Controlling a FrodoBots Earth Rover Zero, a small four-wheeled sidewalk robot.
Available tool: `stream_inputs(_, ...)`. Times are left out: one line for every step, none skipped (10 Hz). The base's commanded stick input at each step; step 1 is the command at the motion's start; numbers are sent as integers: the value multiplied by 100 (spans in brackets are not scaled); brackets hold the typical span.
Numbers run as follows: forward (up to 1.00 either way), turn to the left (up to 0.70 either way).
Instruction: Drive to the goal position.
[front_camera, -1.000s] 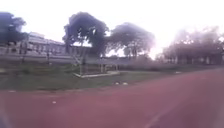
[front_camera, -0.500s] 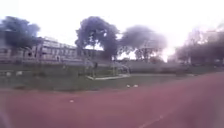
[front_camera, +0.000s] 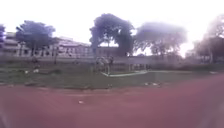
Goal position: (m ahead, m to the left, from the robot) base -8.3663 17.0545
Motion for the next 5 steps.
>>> stream_inputs(70, 35)
stream_inputs(70, 35)
stream_inputs(70, 35)
stream_inputs(70, 35)
stream_inputs(70, 35)
